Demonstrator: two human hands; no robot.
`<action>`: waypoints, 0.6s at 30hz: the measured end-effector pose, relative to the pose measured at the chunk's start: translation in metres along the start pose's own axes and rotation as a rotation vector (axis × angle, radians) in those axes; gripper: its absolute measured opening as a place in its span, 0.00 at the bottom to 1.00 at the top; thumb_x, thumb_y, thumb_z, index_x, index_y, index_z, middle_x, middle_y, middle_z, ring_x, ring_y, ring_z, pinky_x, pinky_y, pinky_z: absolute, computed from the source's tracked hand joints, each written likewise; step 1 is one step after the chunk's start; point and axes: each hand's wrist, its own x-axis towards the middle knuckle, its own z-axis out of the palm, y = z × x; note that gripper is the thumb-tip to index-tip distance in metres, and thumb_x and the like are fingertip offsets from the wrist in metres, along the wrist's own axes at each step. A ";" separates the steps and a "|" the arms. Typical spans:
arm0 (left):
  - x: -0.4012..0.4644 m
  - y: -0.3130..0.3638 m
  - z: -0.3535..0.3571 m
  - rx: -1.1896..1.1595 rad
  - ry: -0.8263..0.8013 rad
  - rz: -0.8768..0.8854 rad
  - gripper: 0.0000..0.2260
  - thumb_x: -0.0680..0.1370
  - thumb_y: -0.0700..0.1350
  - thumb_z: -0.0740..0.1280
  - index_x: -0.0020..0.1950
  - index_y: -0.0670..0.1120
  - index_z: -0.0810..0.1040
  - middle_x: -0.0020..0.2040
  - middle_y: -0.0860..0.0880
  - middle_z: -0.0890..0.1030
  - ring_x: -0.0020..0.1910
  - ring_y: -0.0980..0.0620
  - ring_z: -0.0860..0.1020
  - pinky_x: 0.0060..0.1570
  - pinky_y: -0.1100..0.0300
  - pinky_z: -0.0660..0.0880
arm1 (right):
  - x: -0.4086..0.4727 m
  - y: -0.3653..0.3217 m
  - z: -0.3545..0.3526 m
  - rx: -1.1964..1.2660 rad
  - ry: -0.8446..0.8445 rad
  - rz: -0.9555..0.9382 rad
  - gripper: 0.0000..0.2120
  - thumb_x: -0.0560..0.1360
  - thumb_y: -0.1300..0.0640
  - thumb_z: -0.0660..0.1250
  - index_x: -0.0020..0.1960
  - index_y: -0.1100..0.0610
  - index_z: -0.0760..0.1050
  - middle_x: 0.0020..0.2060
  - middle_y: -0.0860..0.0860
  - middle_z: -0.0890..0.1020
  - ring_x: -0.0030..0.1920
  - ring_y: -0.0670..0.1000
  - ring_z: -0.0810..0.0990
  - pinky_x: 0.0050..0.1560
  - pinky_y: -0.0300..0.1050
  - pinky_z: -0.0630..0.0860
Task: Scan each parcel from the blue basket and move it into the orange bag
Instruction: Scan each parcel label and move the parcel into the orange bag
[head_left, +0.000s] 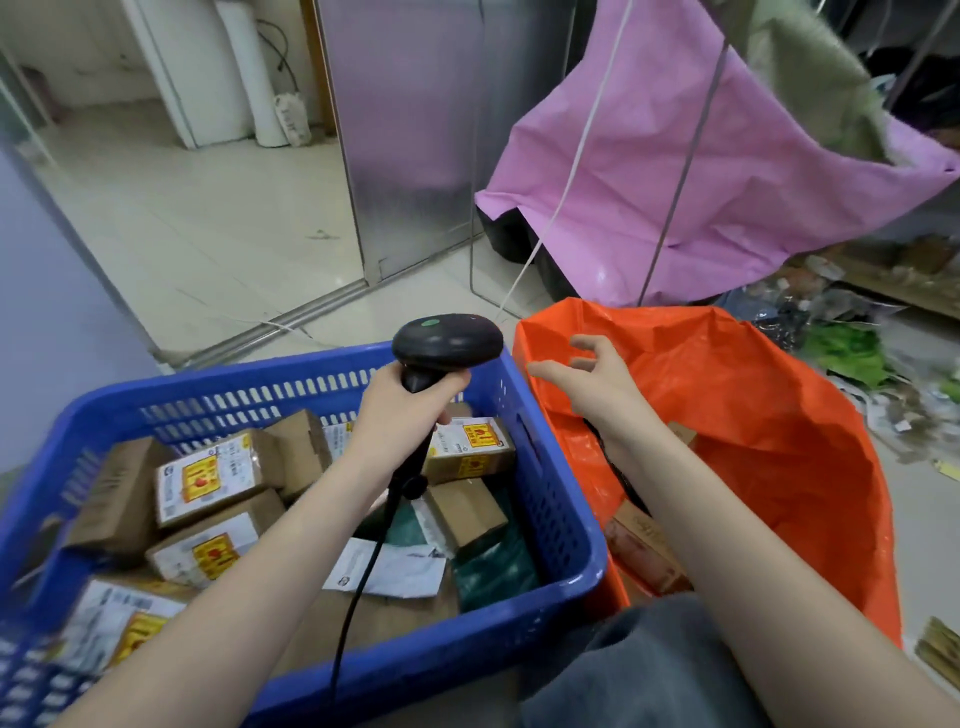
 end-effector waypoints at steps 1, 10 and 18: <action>0.001 -0.002 -0.009 -0.005 0.012 -0.006 0.07 0.74 0.49 0.71 0.40 0.48 0.75 0.32 0.49 0.78 0.33 0.54 0.77 0.44 0.55 0.74 | -0.001 -0.004 0.009 -0.013 -0.018 -0.003 0.32 0.72 0.53 0.73 0.72 0.54 0.63 0.66 0.55 0.70 0.59 0.52 0.73 0.50 0.42 0.70; 0.028 -0.051 -0.071 -0.040 0.100 -0.114 0.08 0.75 0.47 0.70 0.42 0.44 0.76 0.30 0.46 0.77 0.26 0.58 0.74 0.26 0.71 0.70 | 0.006 0.009 0.098 -0.027 -0.165 0.090 0.28 0.74 0.55 0.71 0.69 0.54 0.61 0.47 0.43 0.75 0.44 0.41 0.74 0.41 0.37 0.69; 0.044 -0.114 -0.105 -0.049 0.129 -0.245 0.07 0.75 0.47 0.70 0.43 0.44 0.76 0.30 0.49 0.78 0.32 0.55 0.77 0.39 0.58 0.73 | 0.017 0.051 0.166 -0.127 -0.291 0.249 0.33 0.72 0.53 0.72 0.71 0.53 0.60 0.61 0.53 0.73 0.57 0.51 0.73 0.50 0.43 0.70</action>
